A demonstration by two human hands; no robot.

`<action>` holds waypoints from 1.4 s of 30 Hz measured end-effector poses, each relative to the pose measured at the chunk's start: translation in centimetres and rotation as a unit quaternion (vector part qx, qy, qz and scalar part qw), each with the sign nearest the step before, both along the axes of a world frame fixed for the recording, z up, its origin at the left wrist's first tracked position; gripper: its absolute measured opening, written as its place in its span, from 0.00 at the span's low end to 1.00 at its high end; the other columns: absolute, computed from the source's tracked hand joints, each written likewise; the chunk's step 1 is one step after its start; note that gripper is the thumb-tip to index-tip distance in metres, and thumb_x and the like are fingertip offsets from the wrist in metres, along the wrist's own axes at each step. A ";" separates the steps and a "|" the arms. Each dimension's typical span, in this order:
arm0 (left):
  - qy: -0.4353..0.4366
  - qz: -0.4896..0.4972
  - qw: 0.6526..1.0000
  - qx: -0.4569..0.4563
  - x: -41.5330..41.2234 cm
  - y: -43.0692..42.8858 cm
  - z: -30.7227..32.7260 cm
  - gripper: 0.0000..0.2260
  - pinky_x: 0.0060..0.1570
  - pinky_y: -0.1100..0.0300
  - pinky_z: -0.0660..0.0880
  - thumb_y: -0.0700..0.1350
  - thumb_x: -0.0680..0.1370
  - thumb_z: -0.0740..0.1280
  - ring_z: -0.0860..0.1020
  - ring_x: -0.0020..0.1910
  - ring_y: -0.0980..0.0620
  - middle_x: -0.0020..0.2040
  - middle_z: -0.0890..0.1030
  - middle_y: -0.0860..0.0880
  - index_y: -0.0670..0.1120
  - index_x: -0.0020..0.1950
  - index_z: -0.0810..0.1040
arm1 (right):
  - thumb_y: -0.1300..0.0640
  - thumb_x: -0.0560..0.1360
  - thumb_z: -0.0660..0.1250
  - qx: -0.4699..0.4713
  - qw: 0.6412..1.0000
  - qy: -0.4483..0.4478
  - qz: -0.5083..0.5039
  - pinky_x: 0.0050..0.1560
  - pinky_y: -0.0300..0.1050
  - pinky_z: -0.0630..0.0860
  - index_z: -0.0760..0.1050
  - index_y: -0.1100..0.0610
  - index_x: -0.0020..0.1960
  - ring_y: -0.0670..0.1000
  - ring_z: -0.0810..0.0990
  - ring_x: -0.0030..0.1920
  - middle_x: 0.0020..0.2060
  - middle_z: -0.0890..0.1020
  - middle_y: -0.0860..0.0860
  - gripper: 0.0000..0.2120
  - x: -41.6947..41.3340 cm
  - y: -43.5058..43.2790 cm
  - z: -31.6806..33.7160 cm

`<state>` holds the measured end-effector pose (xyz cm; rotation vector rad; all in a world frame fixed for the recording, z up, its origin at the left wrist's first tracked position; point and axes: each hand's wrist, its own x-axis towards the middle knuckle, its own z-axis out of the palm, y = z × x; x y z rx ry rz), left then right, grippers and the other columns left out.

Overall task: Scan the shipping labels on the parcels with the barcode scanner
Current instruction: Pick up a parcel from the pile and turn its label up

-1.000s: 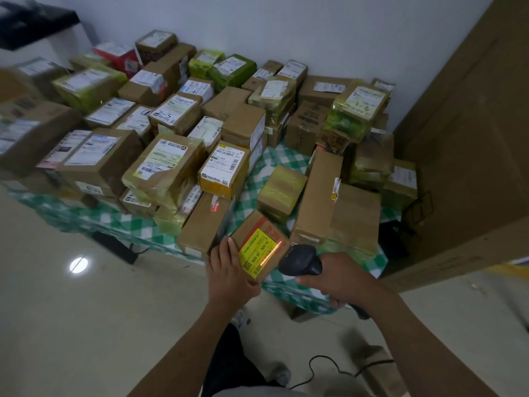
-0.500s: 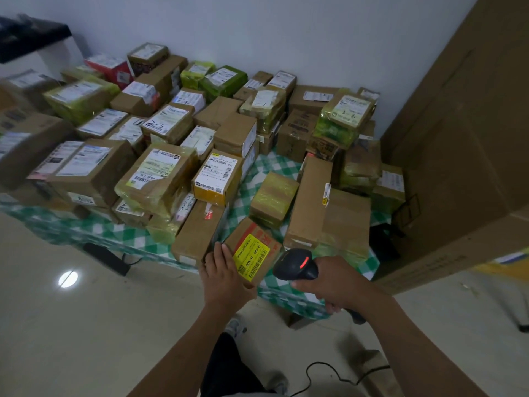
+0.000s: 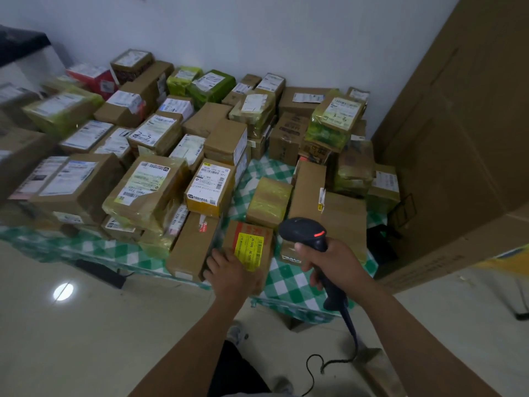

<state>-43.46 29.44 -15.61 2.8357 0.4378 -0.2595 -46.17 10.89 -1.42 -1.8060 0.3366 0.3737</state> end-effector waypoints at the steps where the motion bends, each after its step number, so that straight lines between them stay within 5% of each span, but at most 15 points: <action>1: -0.037 -0.006 0.999 -0.009 0.6 0.4 0.5 0.42 0.60 0.43 0.68 0.64 0.66 0.75 0.70 0.63 0.35 0.67 0.70 0.35 0.40 0.70 0.70 | 0.53 0.76 0.71 0.022 1.000 0.004 -0.011 0.24 0.41 0.72 0.77 0.59 0.42 0.52 0.75 0.22 0.34 0.81 0.59 0.10 0.4 0.1 0.1; 4: -0.173 -0.027 0.985 -0.013 3.5 1.9 3.2 0.30 0.57 0.43 0.69 0.53 0.69 0.76 0.72 0.59 0.35 0.62 0.74 0.36 0.42 0.66 0.74 | 0.51 0.76 0.70 0.061 0.997 0.010 -0.043 0.24 0.42 0.72 0.76 0.63 0.39 0.52 0.75 0.23 0.33 0.80 0.59 0.15 2.2 0.5 0.6; 7: -0.258 -0.017 0.966 -0.015 7.6 3.7 5.5 0.29 0.59 0.41 0.70 0.49 0.70 0.75 0.71 0.61 0.33 0.62 0.73 0.33 0.39 0.67 0.73 | 0.50 0.76 0.70 0.083 0.994 0.005 -0.076 0.25 0.42 0.72 0.74 0.63 0.35 0.52 0.75 0.23 0.32 0.78 0.61 0.18 4.4 1.1 1.5; 13: -0.022 -0.008 0.999 -0.030 14.6 6.4 7.6 0.45 0.72 0.44 0.59 0.63 0.72 0.70 0.59 0.72 0.35 0.75 0.56 0.35 0.48 0.80 0.50 | 0.52 0.76 0.69 0.094 0.988 -0.001 -0.121 0.23 0.41 0.72 0.74 0.64 0.39 0.51 0.74 0.23 0.30 0.78 0.57 0.16 8.7 1.4 2.4; 19: -0.082 -0.052 0.990 -0.098 16.8 3.6 10.1 0.43 0.67 0.49 0.64 0.60 0.72 0.71 0.64 0.67 0.40 0.69 0.63 0.39 0.50 0.80 0.53 | 0.51 0.75 0.71 0.068 0.980 -0.010 -0.185 0.28 0.45 0.72 0.75 0.63 0.37 0.53 0.75 0.25 0.31 0.78 0.58 0.16 12.6 0.6 2.7; 25: -0.026 -0.181 0.978 -0.102 17.7 -1.9 10.1 0.44 0.65 0.51 0.66 0.65 0.72 0.68 0.63 0.67 0.43 0.69 0.61 0.41 0.54 0.80 0.48 | 0.50 0.76 0.70 0.022 0.964 -0.016 -0.263 0.30 0.45 0.73 0.76 0.65 0.36 0.55 0.76 0.27 0.31 0.79 0.60 0.19 14.9 -0.4 3.3; 32: -0.042 -0.237 0.970 -0.024 19.0 -2.7 9.2 0.41 0.67 0.50 0.65 0.76 0.70 0.57 0.64 0.69 0.42 0.74 0.62 0.41 0.51 0.74 0.64 | 0.46 0.74 0.72 0.012 0.947 -0.013 -0.321 0.35 0.52 0.77 0.78 0.66 0.37 0.58 0.78 0.28 0.30 0.81 0.61 0.21 16.2 -2.1 2.5; 38: -0.165 -0.312 0.927 -0.126 24.4 -4.9 11.8 0.21 0.68 0.52 0.65 0.57 0.80 0.63 0.65 0.70 0.46 0.72 0.66 0.45 0.48 0.68 0.72 | 0.52 0.75 0.71 -0.013 0.937 -0.068 -0.341 0.26 0.43 0.74 0.76 0.62 0.40 0.51 0.75 0.22 0.29 0.80 0.55 0.14 17.2 -4.6 4.4; 42: -0.242 -0.330 0.892 -0.192 27.4 -10.0 14.6 0.24 0.65 0.51 0.71 0.57 0.78 0.66 0.69 0.66 0.47 0.68 0.70 0.45 0.47 0.70 0.70 | 0.51 0.75 0.71 -0.041 0.933 -0.101 -0.344 0.26 0.44 0.73 0.75 0.61 0.40 0.52 0.76 0.23 0.28 0.80 0.54 0.13 18.4 -8.1 5.6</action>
